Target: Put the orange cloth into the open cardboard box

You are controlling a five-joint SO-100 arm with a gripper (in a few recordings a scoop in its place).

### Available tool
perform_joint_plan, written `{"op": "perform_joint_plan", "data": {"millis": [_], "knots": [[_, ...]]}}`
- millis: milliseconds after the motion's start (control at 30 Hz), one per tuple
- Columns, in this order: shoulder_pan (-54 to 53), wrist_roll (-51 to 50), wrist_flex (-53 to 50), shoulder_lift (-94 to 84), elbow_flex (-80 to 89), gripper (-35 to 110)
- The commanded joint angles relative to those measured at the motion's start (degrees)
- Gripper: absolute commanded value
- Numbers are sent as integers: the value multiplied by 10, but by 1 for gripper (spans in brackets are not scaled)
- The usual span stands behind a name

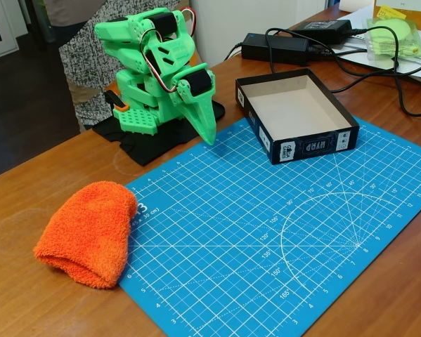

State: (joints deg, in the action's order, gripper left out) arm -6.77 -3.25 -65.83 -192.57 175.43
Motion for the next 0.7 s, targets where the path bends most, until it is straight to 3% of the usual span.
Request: {"op": "perform_joint_plan", "data": {"millis": [0,667], "knots": [[-8,-3,-3,-9,2,0],[-7,-1,-3,-9,2,0]]}}
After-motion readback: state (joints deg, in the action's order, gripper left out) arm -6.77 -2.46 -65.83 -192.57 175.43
